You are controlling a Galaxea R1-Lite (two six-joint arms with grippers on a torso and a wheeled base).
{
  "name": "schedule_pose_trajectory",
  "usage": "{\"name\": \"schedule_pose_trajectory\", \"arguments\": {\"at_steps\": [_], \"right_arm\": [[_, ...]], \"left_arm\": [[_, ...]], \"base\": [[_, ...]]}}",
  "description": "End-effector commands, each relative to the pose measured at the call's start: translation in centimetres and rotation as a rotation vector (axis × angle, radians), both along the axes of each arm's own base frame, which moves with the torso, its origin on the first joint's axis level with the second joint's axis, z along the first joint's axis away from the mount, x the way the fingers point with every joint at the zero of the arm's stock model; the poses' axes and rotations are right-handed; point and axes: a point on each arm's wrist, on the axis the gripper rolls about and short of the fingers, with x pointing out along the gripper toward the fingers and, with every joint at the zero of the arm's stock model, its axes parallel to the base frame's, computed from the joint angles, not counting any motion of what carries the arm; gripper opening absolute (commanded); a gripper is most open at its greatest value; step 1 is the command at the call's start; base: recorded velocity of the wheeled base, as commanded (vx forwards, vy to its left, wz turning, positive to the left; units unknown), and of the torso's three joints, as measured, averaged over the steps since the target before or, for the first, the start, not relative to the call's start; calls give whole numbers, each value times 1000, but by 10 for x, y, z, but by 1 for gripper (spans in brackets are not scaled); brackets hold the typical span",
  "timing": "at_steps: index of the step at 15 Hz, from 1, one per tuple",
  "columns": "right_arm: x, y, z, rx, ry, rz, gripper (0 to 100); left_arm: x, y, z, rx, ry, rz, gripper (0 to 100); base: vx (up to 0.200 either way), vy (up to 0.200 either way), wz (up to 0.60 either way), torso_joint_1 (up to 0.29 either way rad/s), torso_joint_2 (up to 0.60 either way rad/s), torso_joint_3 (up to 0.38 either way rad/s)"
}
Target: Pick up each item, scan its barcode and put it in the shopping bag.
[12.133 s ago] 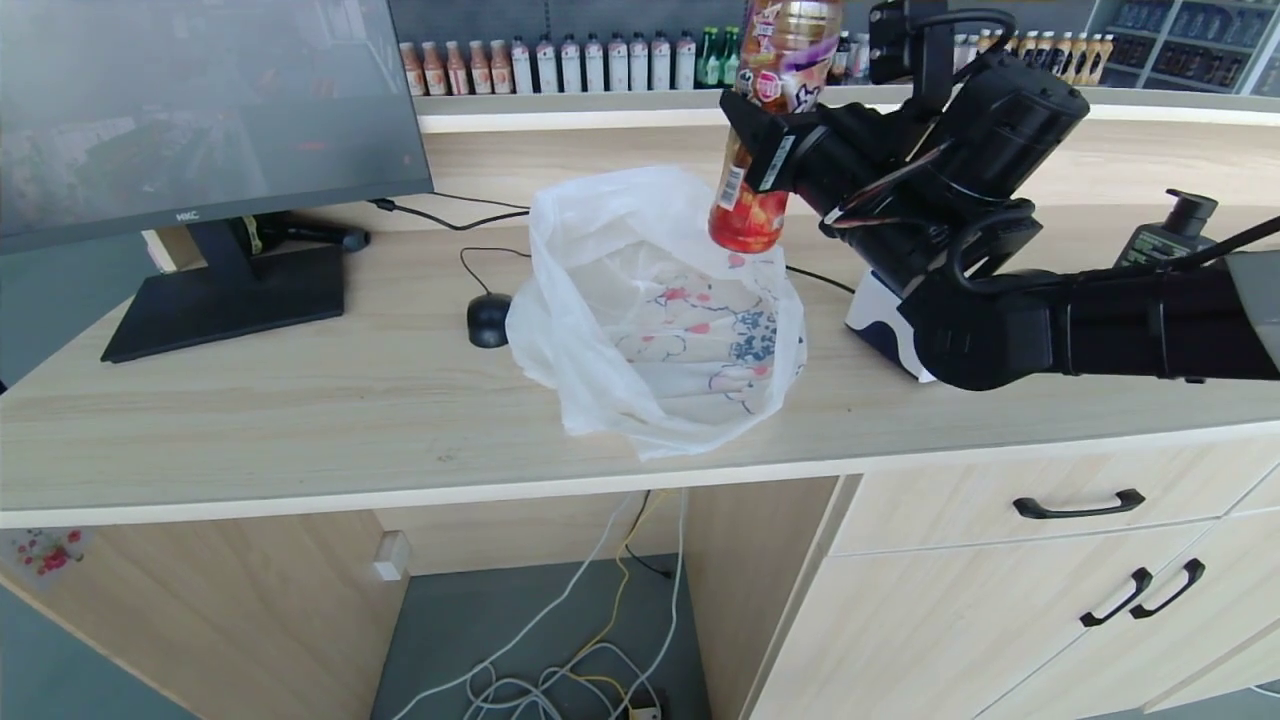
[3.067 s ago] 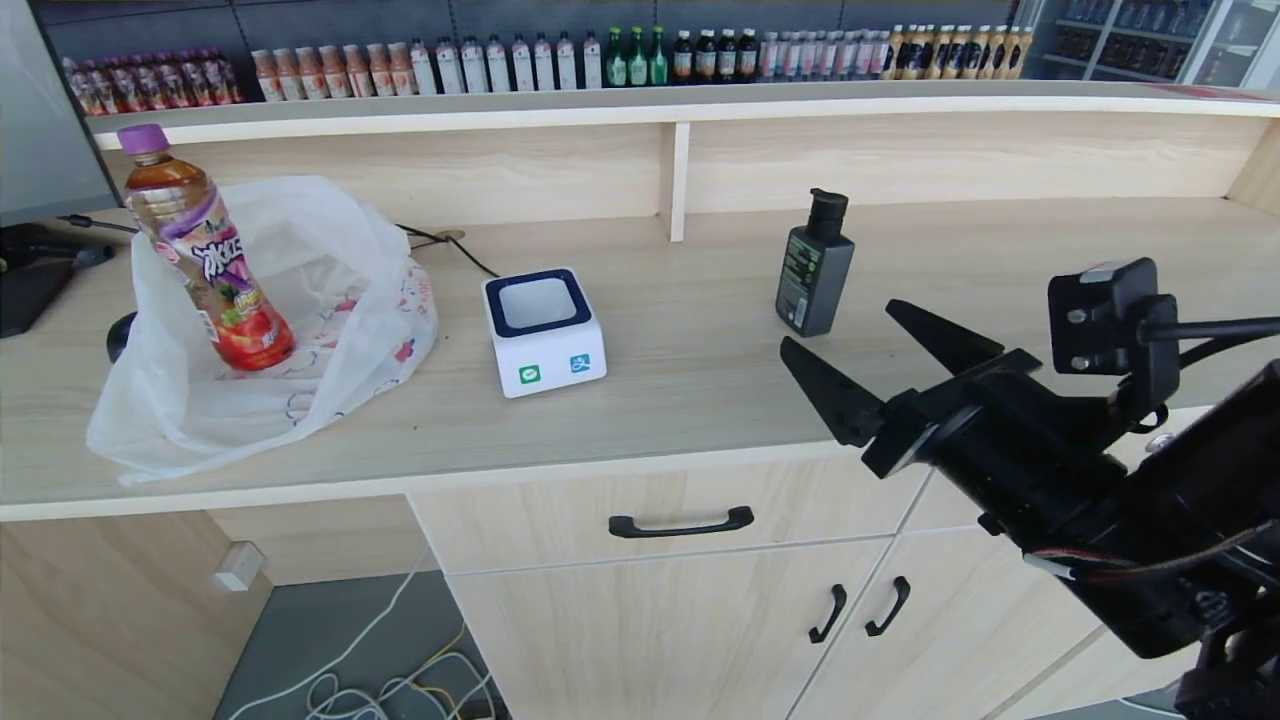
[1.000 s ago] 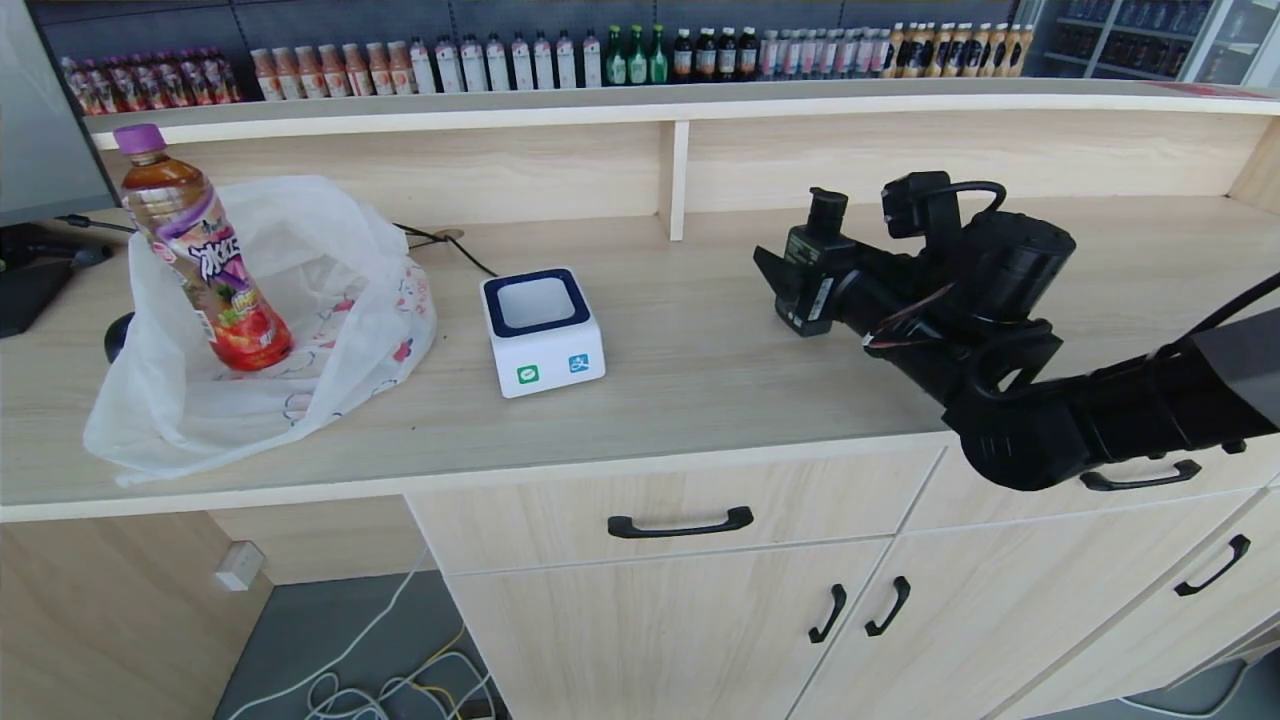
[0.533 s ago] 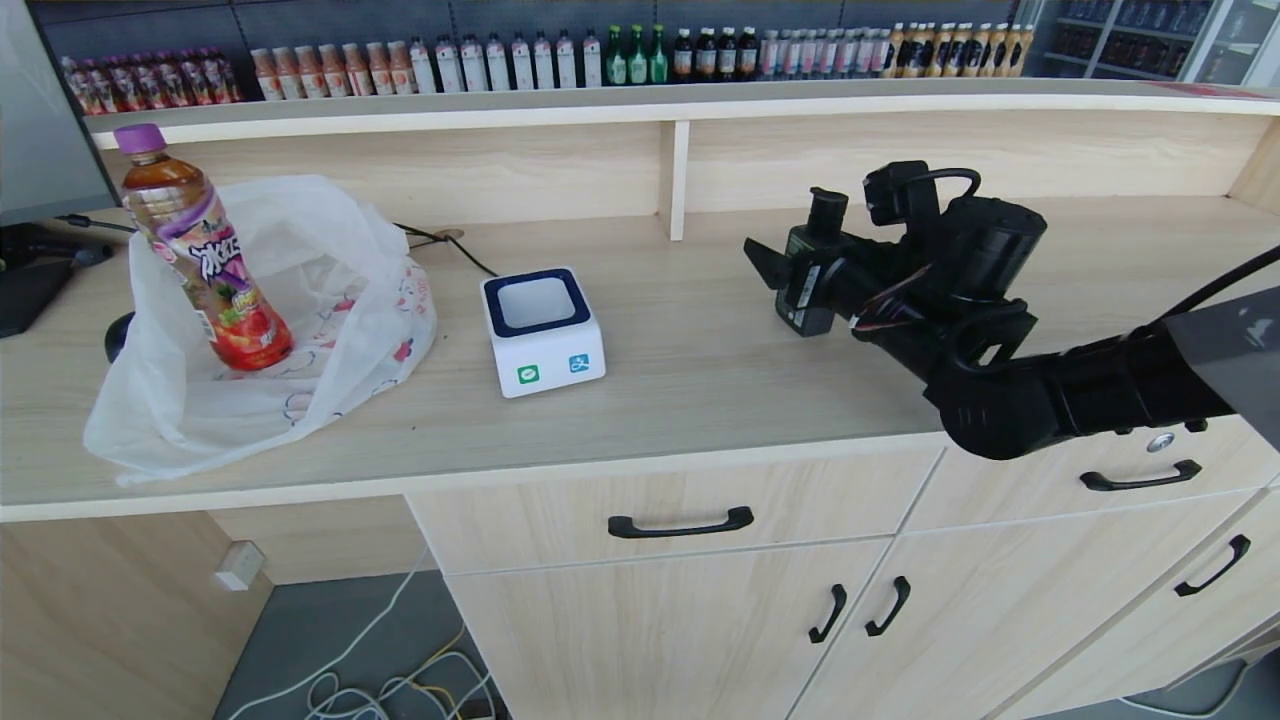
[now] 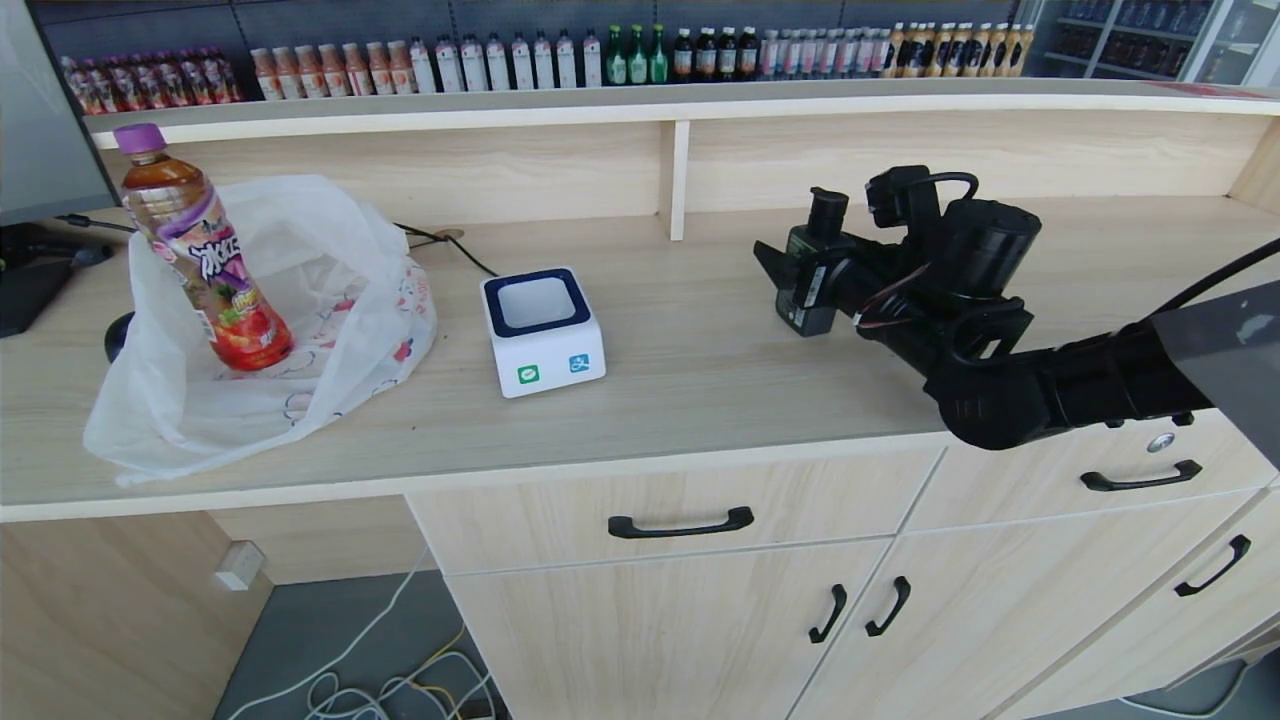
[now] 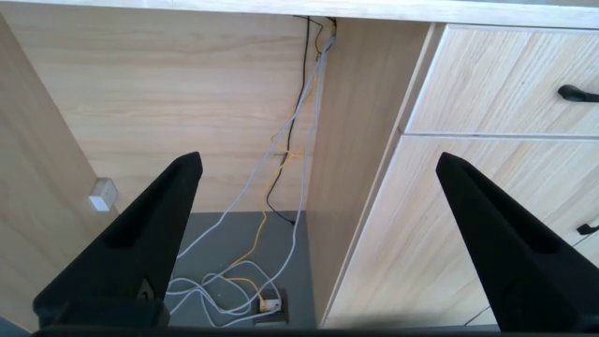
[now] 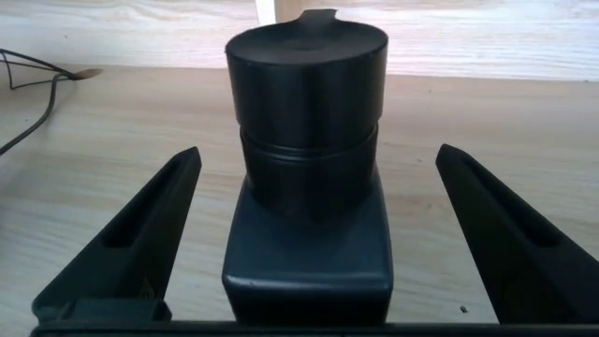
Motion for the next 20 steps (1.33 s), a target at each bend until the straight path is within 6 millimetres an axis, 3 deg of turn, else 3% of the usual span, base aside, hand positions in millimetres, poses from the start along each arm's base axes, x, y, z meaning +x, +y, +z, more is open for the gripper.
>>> {"name": "schedule_pose_trajectory", "arguments": {"at_steps": [1,9,10,20], "right_arm": [[1,1,-4,-7,9,0,100],[4,2,-12,-33,11,11,100],[4,2,-12,-33,12,11,0],[2,3,-7,-51,-10,29,0]], "left_arm": [[0,0,0,0,-1,0,100],[0,0,0,0,-1,0,100],[0,0,0,0,-1,0,100],[0,0,0,0,-1,0,100]], "base": [[0,0,0,0,0,0],[0,0,0,0,0,0],[0,0,0,0,0,0],[0,0,0,0,0,0]]}}
